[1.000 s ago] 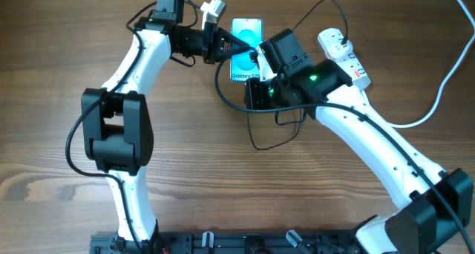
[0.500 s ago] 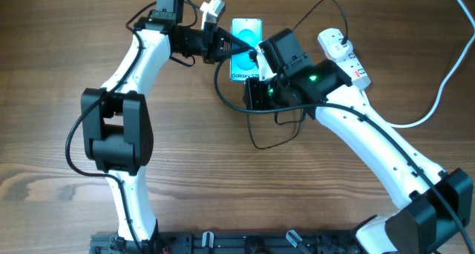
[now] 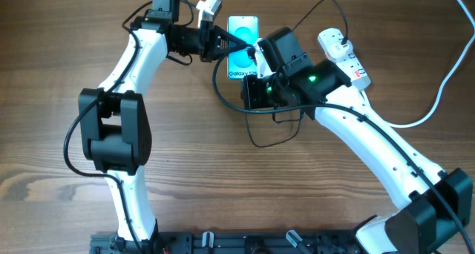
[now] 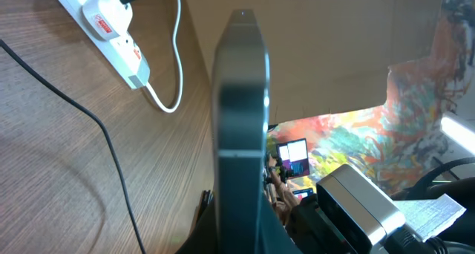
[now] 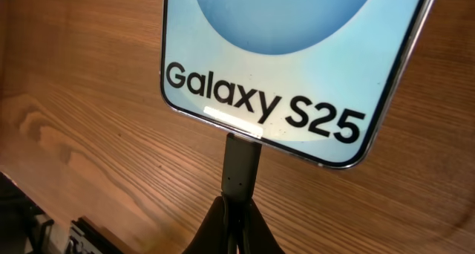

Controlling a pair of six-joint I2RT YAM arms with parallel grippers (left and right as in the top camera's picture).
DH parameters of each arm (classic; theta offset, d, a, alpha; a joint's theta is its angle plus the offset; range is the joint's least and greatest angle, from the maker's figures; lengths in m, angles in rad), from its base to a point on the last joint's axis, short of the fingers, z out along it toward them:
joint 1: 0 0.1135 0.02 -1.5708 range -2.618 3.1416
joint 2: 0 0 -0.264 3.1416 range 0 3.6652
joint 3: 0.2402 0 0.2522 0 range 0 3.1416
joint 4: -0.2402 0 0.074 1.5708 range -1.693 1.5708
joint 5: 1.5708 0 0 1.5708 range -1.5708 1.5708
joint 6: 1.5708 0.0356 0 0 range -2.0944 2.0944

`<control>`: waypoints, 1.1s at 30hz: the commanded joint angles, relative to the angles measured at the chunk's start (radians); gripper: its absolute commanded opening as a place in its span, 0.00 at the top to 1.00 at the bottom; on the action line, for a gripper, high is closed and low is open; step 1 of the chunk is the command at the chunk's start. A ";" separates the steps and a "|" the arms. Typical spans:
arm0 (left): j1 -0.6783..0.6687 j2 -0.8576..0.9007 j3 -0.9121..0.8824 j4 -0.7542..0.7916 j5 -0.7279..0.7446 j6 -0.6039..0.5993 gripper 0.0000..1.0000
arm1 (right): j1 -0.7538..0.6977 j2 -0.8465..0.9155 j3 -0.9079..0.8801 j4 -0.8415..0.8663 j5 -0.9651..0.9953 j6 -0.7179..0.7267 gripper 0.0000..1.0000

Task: Plug charger to phone and switch on socket
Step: 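Push the USB-C plug into the phone's port with the right gripper, then lower the plugged phone onto the table with both grippers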

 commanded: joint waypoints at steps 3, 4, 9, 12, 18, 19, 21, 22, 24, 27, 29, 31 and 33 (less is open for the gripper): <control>-0.013 -0.037 0.013 -0.014 0.047 0.013 0.96 | -0.012 -0.018 0.024 0.074 0.093 -0.030 0.96; -0.014 -0.037 0.013 -0.016 0.047 0.013 0.96 | -0.012 -0.018 0.024 0.084 0.093 -0.030 0.96; -0.035 -0.037 0.013 -0.019 0.046 0.013 0.96 | -0.012 -0.018 0.025 0.132 0.151 -0.032 0.96; -0.043 -0.037 0.013 -0.019 0.029 0.013 0.96 | -0.012 -0.018 0.026 0.140 0.149 -0.037 0.95; -0.043 -0.037 0.013 -0.024 -0.032 0.013 0.96 | -0.012 -0.021 0.027 0.119 0.148 -0.027 0.88; -0.043 -0.037 0.013 -0.033 -0.055 0.013 0.96 | -0.012 -0.024 0.027 0.114 0.148 -0.027 0.88; -0.043 -0.037 0.013 -0.056 -0.102 0.013 0.96 | -0.012 -0.030 0.032 0.097 0.148 -0.027 0.79; -0.043 -0.037 0.013 -0.067 -0.129 0.013 0.96 | -0.012 -0.037 0.033 0.090 0.149 -0.027 0.67; -0.043 -0.037 0.013 -0.072 -0.153 0.013 0.96 | -0.012 -0.055 0.033 0.062 0.148 -0.022 0.49; -0.043 -0.037 0.013 -0.083 -0.204 0.013 0.96 | -0.022 -0.082 0.033 -0.001 0.151 0.000 0.22; -0.050 -0.034 0.013 -0.127 -0.314 0.013 0.96 | -0.054 -0.089 0.033 -0.051 0.164 0.033 0.15; -0.063 -0.029 0.008 -0.167 -0.418 0.013 0.96 | -0.098 -0.089 0.033 -0.095 0.172 0.055 0.09; -0.082 -0.029 -0.023 -0.168 -0.485 0.013 0.96 | -0.167 -0.089 0.033 -0.151 0.171 0.077 0.04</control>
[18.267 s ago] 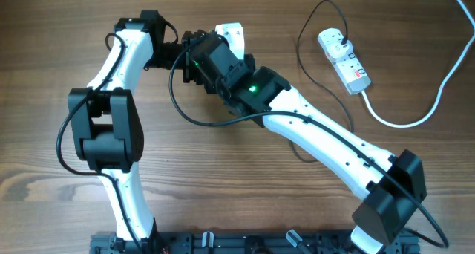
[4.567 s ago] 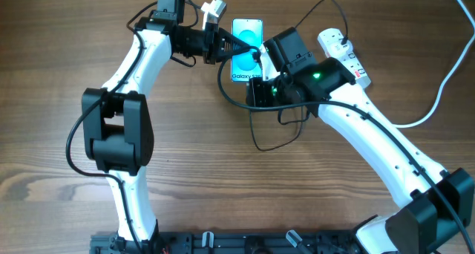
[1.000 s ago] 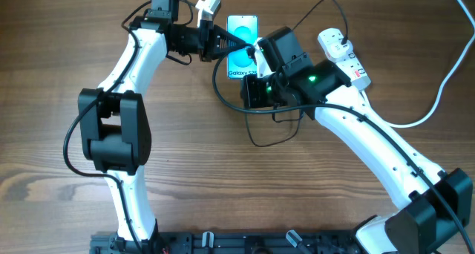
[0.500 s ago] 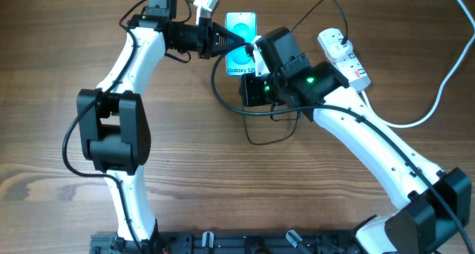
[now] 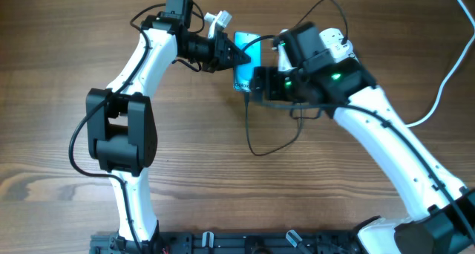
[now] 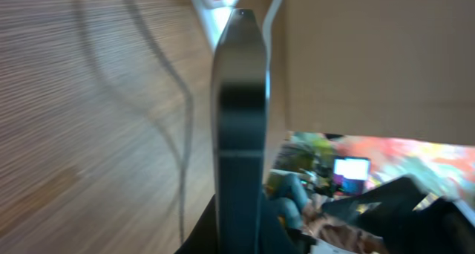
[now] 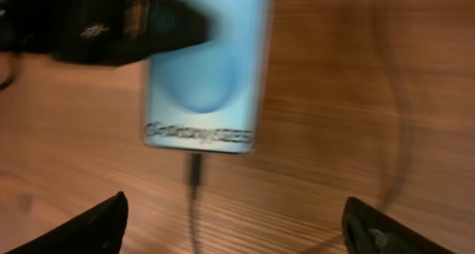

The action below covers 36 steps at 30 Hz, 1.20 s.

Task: Plug charger to phone and switch on socket
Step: 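Lower the plugged phone onto the table with both grippers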

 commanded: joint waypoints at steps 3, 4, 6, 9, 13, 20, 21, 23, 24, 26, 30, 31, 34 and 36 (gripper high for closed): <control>-0.043 -0.024 -0.065 0.024 -0.188 0.013 0.96 | -0.146 -0.017 0.021 -0.070 0.029 0.045 0.00; -0.051 -0.016 -0.077 0.044 -0.193 0.012 0.96 | -0.177 -0.017 0.021 -0.074 0.031 0.044 0.00; -0.059 0.002 -0.084 0.071 -0.193 0.006 0.96 | -0.221 -0.017 0.018 -0.083 0.059 0.045 0.00; -0.064 0.042 -0.085 0.126 -0.196 -0.053 0.96 | -0.268 -0.014 0.014 -0.117 0.070 0.045 0.00; -0.069 0.101 -0.085 0.206 -0.195 -0.103 0.96 | -0.271 -0.011 -0.024 -0.116 0.074 0.044 0.00; -0.088 0.176 -0.085 0.238 -0.197 -0.116 0.94 | -0.270 -0.011 -0.073 -0.087 0.076 0.045 0.00; -0.092 0.185 -0.085 0.241 -0.196 -0.116 0.95 | -0.270 -0.011 -0.073 -0.088 0.076 0.045 0.00; -0.100 0.200 -0.085 0.251 -0.199 -0.116 0.95 | -0.270 -0.010 -0.073 -0.091 0.076 0.045 0.00; -0.104 0.204 -0.085 0.251 -0.219 -0.116 0.94 | -0.270 -0.009 -0.073 -0.092 0.072 0.045 0.00; -0.112 0.205 -0.085 0.243 -0.278 -0.116 0.95 | -0.270 -0.009 -0.073 -0.092 0.067 0.045 0.00; -0.132 0.209 -0.085 0.238 -0.347 -0.116 0.94 | -0.270 -0.009 -0.073 -0.092 0.061 0.045 0.00; -0.136 0.209 -0.085 0.238 -0.359 -0.116 0.94 | -0.270 -0.009 -0.073 -0.093 0.061 0.045 0.00; -0.147 0.218 -0.085 0.231 -0.392 -0.116 0.91 | -0.270 -0.009 -0.073 -0.097 0.046 0.045 0.00; -0.150 0.219 -0.085 0.225 -0.407 -0.116 0.86 | -0.270 -0.009 -0.073 -0.098 0.047 0.045 0.00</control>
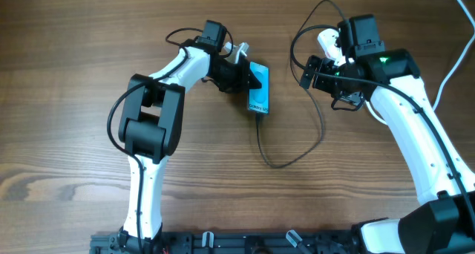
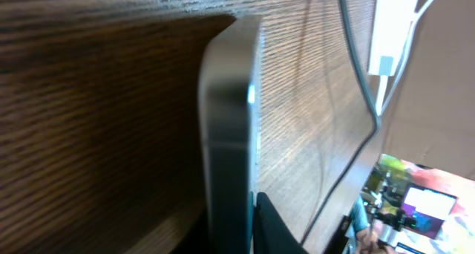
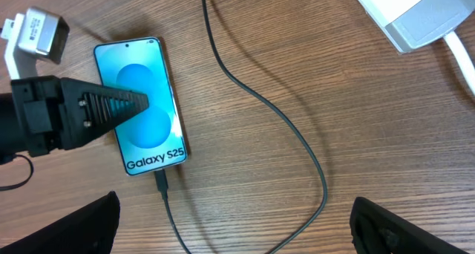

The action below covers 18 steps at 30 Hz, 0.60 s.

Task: Plug charger to phone and switch on socket
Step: 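Lower the plugged phone onto the table with both grippers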

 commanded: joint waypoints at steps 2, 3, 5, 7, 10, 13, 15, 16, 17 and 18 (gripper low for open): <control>-0.016 0.031 -0.005 -0.014 -0.119 0.020 0.85 | 0.004 -0.009 -0.015 -0.005 -0.009 0.011 0.00; -0.014 0.031 -0.005 -0.015 -0.119 0.020 0.83 | 0.004 -0.009 -0.015 -0.007 -0.008 0.011 0.00; -0.014 0.031 -0.005 -0.018 -0.123 0.020 0.79 | 0.004 -0.009 -0.020 -0.007 -0.008 0.011 0.00; -0.014 0.031 -0.005 -0.027 -0.146 0.020 0.78 | 0.004 -0.009 -0.036 -0.002 -0.008 0.011 0.00; -0.014 0.031 -0.005 -0.063 -0.234 0.020 0.76 | 0.004 -0.006 -0.077 0.019 -0.008 0.011 0.00; -0.013 0.031 -0.005 -0.091 -0.292 0.021 0.72 | 0.004 0.003 -0.083 0.019 -0.008 0.013 0.00; -0.013 0.030 -0.005 -0.103 -0.320 0.021 0.64 | 0.004 0.004 -0.083 0.022 -0.008 0.014 0.00; -0.012 0.030 -0.005 -0.109 -0.333 0.021 0.64 | 0.004 0.004 -0.083 0.023 -0.008 0.014 0.00; -0.012 0.030 -0.005 -0.114 -0.344 0.021 0.64 | 0.004 0.004 -0.083 0.024 -0.008 0.014 0.00; -0.011 0.030 -0.005 -0.120 -0.355 0.021 0.63 | 0.004 0.004 -0.083 0.025 -0.008 0.014 0.00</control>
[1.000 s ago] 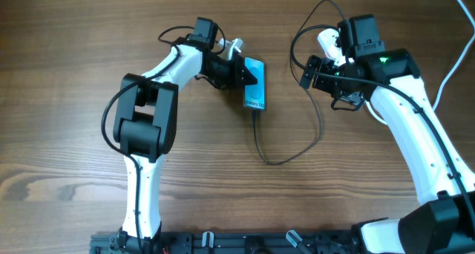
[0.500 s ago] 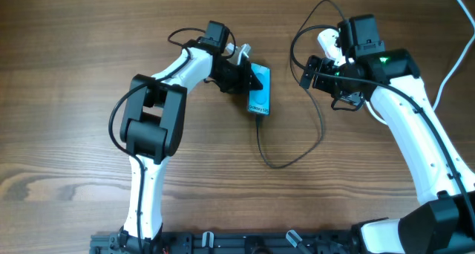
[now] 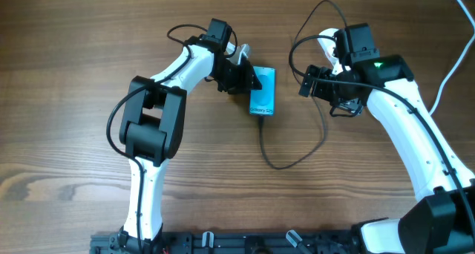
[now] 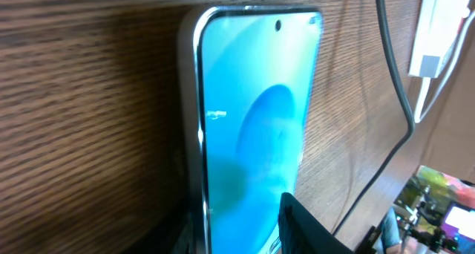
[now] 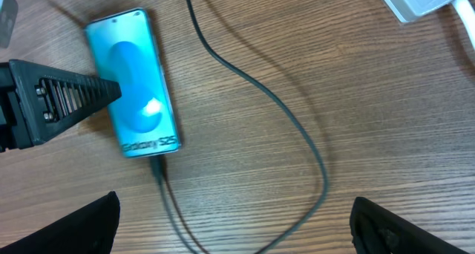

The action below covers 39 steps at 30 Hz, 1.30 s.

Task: Plug charger to phone and switch on socket
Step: 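Lower the plugged phone onto the table with both grippers, then release the phone and move the right gripper to the power strip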

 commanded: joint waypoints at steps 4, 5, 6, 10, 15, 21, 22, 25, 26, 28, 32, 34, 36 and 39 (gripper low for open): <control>0.006 0.050 -0.031 -0.050 -0.240 0.016 0.56 | 0.004 0.004 -0.006 0.006 -0.008 0.011 0.00; 0.008 0.050 -0.031 -0.054 -0.240 0.016 0.56 | 0.004 0.004 -0.006 0.006 -0.008 0.011 0.00; 0.010 0.047 -0.031 -0.062 -0.240 0.016 0.56 | 0.004 0.004 -0.006 0.002 -0.008 0.010 0.00; 0.045 -0.013 -0.029 -0.111 -0.240 0.020 0.60 | 0.003 0.004 -0.006 0.002 -0.011 0.000 0.00; 0.129 -0.186 -0.029 -0.156 -0.240 0.050 0.41 | -0.036 0.004 0.096 -0.051 -0.069 -0.060 0.01; 0.195 -0.331 -0.029 -0.180 -0.240 0.049 0.00 | -0.252 0.132 0.464 -0.277 -0.049 -0.108 0.00; 0.196 -0.332 -0.029 -0.180 -0.240 0.049 0.00 | -0.286 0.170 0.500 -0.278 -0.050 -0.105 0.01; 0.196 -0.331 -0.030 -0.180 -0.240 0.049 0.00 | -0.348 0.254 0.505 -0.191 -0.032 -0.066 0.00; 0.196 -0.331 -0.030 -0.180 -0.240 0.049 0.00 | -0.357 0.278 0.505 -0.173 -0.001 -0.037 0.00; 0.196 -0.331 -0.030 -0.180 -0.240 0.049 0.00 | -0.365 0.337 0.504 -0.138 0.113 0.024 0.00; 0.196 -0.331 -0.030 -0.180 -0.240 0.049 0.00 | -0.365 0.439 0.504 -0.073 0.205 0.032 0.00; 0.196 -0.331 -0.030 -0.180 -0.240 0.049 0.00 | -0.365 0.485 0.504 -0.056 0.230 0.032 0.00; 0.196 -0.331 -0.030 -0.180 -0.240 0.049 0.00 | -0.365 0.517 0.500 -0.032 0.251 0.035 0.00; 0.196 -0.331 -0.030 -0.180 -0.240 0.049 0.00 | -0.365 0.557 0.481 0.035 0.251 0.026 0.00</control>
